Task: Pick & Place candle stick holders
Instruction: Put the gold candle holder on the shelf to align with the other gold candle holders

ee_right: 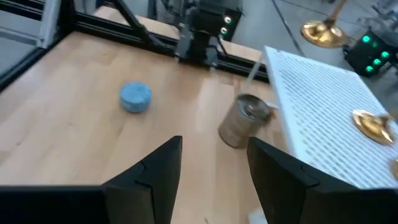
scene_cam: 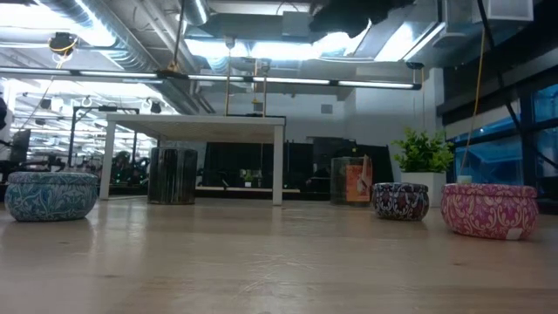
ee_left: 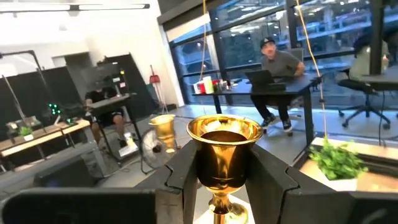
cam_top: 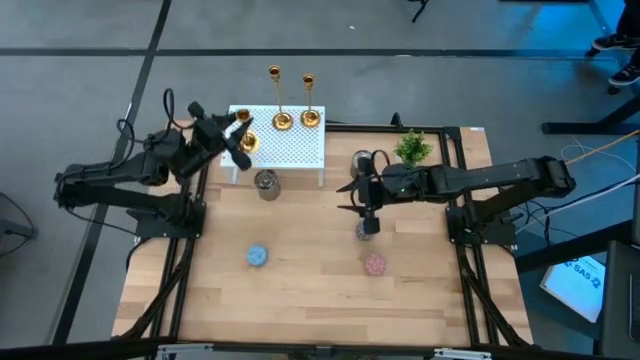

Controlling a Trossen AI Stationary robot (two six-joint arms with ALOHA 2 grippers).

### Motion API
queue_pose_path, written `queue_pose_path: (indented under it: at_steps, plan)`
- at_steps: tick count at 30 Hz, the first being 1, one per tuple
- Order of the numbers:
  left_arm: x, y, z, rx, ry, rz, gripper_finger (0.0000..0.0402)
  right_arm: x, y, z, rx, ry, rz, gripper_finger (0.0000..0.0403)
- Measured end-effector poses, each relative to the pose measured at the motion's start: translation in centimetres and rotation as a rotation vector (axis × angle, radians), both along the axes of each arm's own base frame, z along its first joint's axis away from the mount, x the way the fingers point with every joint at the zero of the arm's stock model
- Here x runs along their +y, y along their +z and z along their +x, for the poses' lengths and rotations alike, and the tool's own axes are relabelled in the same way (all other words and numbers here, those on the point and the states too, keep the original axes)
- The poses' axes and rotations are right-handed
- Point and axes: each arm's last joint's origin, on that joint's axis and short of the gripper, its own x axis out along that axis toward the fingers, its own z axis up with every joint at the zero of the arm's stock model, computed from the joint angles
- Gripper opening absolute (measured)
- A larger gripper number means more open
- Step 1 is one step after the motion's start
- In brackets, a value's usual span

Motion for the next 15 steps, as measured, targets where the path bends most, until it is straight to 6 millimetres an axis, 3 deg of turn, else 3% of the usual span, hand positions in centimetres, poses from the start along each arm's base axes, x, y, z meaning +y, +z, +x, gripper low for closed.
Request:
queue_pose_path:
  at_steps: [10,15]
  plan:
    - [6.5,-2.5,-1.2,-0.161,0.043,-0.019,0.0097,-1.6,0.0,-2.4,0.066,0.026,0.068,0.0185]
    - [10.1,-3.8,-1.2,-0.160,0.054,-0.091,0.0097,-2.2,-0.7,-3.2,0.097,-0.003,0.080,0.0186]
